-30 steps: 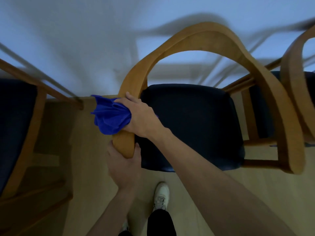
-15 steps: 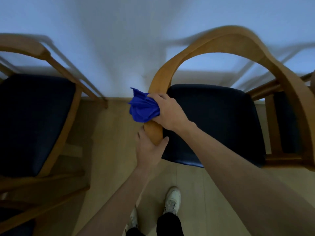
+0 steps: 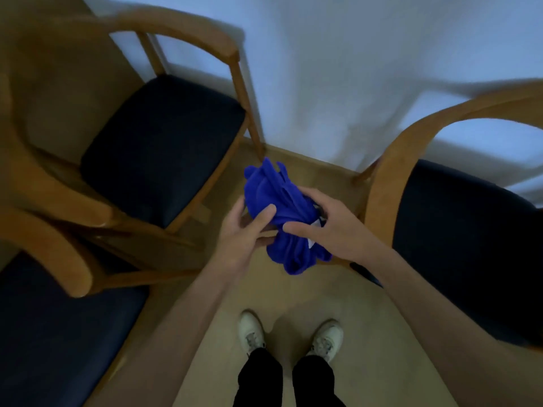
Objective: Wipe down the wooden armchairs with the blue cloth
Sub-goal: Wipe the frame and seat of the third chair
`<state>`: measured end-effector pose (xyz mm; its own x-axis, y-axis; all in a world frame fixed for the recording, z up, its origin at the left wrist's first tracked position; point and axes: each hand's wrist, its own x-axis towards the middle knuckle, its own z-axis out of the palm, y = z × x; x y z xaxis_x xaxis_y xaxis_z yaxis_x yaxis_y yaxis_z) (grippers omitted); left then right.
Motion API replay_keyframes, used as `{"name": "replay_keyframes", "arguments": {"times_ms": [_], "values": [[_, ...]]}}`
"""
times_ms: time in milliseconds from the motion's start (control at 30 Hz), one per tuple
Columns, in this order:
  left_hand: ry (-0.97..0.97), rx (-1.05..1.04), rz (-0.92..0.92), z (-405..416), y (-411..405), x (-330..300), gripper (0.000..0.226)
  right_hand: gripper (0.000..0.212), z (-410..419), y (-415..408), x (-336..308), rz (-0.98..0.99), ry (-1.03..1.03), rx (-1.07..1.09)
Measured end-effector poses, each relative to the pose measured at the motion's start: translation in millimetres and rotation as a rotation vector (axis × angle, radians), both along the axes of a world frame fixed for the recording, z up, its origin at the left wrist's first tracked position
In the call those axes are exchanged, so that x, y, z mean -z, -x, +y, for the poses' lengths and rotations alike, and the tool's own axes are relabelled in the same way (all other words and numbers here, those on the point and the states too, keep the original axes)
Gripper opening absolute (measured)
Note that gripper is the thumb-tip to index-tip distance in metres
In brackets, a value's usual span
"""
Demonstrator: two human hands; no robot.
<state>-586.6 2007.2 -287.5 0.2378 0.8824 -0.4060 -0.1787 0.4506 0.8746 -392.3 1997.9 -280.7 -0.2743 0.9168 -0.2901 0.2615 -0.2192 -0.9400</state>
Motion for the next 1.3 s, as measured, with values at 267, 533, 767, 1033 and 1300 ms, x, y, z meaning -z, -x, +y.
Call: {"name": "replay_keyframes", "arguments": {"times_ms": [267,533,767,1033,1300], "values": [[-0.082,-0.072,0.139,14,118,-113,0.048,0.040,30,118,-95,0.041,-0.031,-0.021],[-0.227,-0.182,0.303,15,186,-183,0.043,0.021,53,204,-155,-0.084,-0.174,0.040],[-0.286,-0.081,0.333,5,206,-223,0.072,0.062,83,218,-196,0.177,-0.011,-0.204],[-0.366,-0.117,0.888,26,186,-261,0.083,0.083,103,210,-208,0.371,0.182,-0.468],[-0.052,-0.625,0.461,25,208,-274,0.054,0.049,144,207,-211,0.494,0.365,-0.328]]}}
